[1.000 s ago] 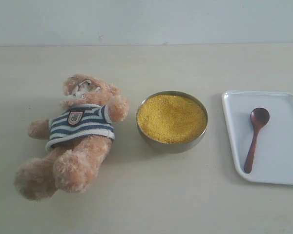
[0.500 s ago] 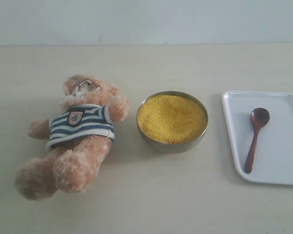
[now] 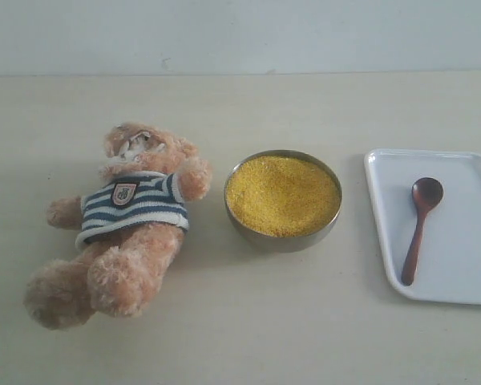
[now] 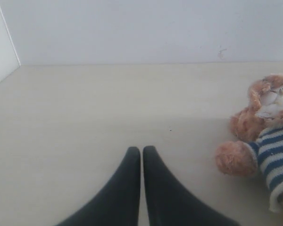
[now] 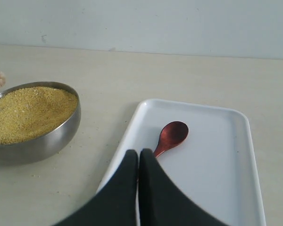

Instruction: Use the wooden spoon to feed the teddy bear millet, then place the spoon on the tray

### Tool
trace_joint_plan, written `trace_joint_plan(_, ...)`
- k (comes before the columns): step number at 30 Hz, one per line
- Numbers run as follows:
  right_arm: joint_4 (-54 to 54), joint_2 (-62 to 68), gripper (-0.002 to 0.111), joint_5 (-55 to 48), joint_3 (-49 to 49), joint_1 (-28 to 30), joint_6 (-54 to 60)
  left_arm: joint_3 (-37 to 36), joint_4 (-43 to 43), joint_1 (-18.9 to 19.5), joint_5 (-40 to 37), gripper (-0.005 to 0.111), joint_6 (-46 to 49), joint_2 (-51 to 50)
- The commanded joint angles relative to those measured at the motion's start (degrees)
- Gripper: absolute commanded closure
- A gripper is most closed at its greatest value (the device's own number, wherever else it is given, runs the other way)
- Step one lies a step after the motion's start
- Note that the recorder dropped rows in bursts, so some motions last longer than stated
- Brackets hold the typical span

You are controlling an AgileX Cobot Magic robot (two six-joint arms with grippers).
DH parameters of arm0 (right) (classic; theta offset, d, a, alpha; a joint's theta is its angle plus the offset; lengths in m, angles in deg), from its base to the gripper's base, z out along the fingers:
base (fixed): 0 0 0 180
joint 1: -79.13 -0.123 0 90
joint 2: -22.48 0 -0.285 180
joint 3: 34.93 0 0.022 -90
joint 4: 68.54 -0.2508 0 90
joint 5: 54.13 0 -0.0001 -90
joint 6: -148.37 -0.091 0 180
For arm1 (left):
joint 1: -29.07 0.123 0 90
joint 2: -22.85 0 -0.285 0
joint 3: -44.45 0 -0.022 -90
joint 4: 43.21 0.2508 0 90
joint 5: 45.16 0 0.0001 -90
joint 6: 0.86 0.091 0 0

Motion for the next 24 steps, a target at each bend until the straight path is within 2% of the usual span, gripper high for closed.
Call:
trace_joint_plan(1,0.17,-0.3,0.108,0.27,0.0,0.24,0.0,0.21,0.1,-0.13,0.31,0.103,-0.23,0.23)
trace_joint_plan(24,-1.59,-0.3,0.108,1.27,0.0,0.24,-0.35,0.21,0.1,-0.13,0.31,0.103,-0.23,0.23)
